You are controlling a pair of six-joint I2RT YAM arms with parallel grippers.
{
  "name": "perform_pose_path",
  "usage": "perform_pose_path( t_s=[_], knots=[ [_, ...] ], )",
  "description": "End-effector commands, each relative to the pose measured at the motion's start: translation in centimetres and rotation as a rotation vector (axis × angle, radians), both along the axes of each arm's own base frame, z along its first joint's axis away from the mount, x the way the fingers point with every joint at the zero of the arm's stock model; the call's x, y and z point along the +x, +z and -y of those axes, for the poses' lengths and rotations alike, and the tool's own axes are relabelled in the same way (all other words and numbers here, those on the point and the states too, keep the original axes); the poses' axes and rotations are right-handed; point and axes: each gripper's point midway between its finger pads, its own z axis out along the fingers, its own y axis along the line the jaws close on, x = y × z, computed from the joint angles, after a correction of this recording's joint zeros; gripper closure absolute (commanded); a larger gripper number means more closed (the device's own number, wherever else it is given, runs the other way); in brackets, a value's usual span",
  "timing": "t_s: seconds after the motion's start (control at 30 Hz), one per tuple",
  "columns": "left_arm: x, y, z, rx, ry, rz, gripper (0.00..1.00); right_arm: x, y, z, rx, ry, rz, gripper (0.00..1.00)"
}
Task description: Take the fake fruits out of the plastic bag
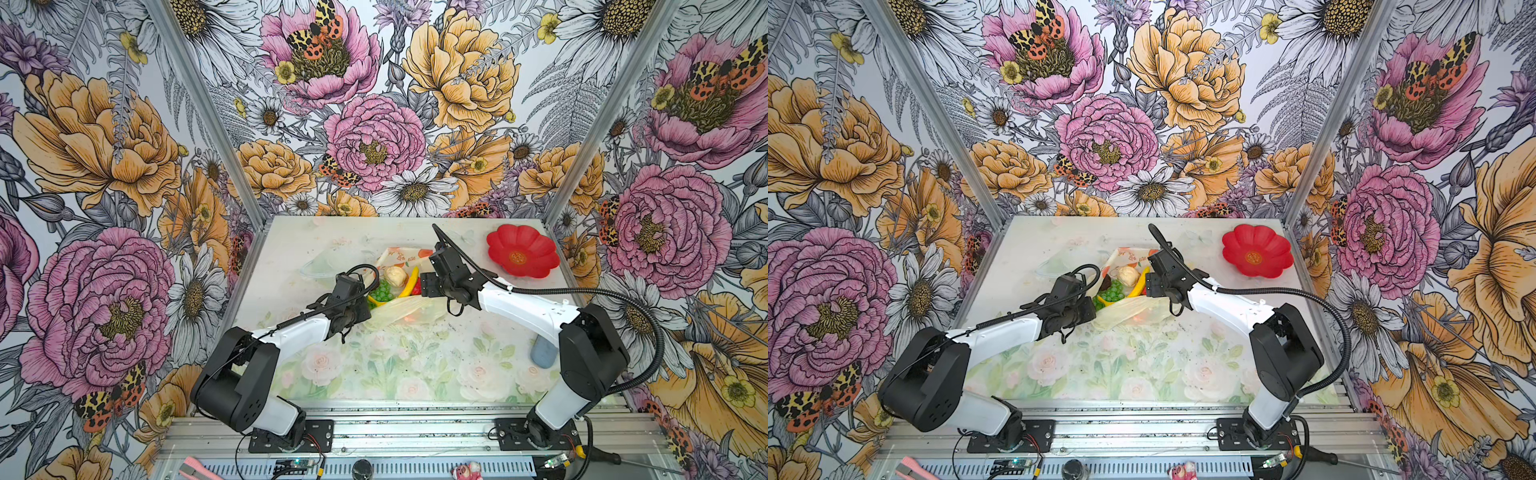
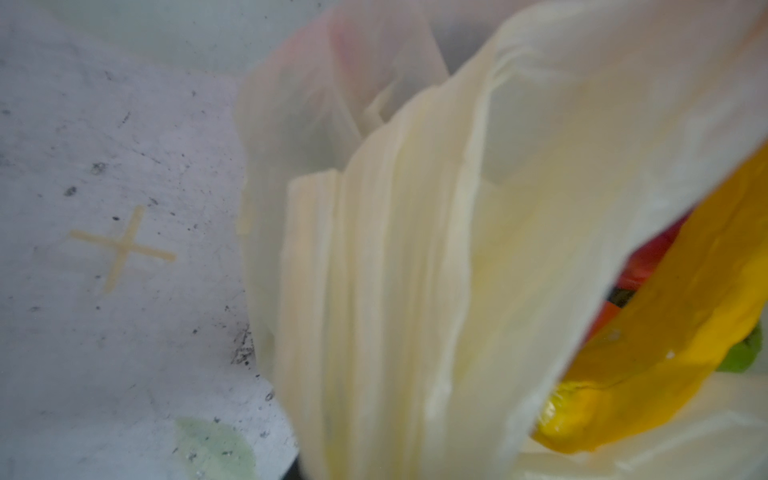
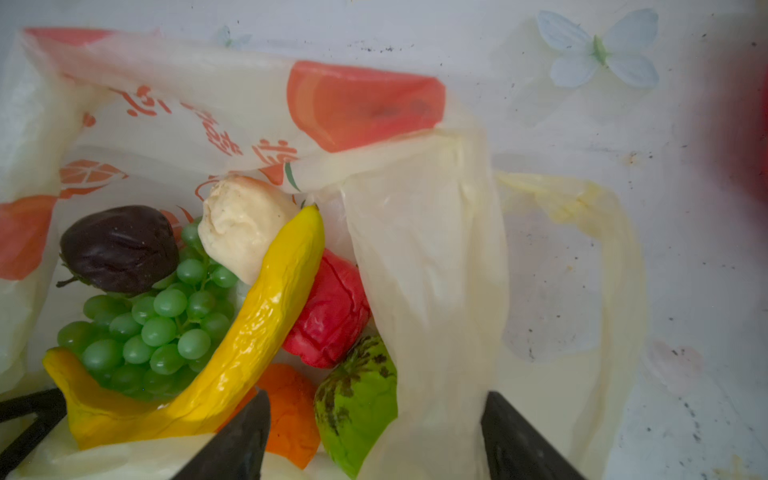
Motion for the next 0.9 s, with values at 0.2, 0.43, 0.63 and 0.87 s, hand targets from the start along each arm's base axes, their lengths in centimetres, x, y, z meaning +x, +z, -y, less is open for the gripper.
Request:
perform_pose_path(
  t_s=[0.2,0.43,0.63,0.87],
  knots=[
    [0.3,-0.5,-1.2,-0.008,0.084,0.003,0.81,-5.5,-5.1,4.2,-0.088,-0.061,-0.107,0.46],
    [-0.3,-1.3,-3.2,-0.034,0.166,-0.002,0.84,-7.6,-8.7,5.3,-0.042,-0.08,-0.145,0.67],
    [-1.0,-2.3,-5.0,-0.063,0.214,-0.015,0.85,-5.0,-10.0,5.1,0.005,-0.09,-0.13,0.72],
    [-1.4,-2.3,-7.7,-0.058,0.276,0.0,0.85,0.7,-9.2,-0.1,0.088,0.038,-0.086,0.74]
  ],
)
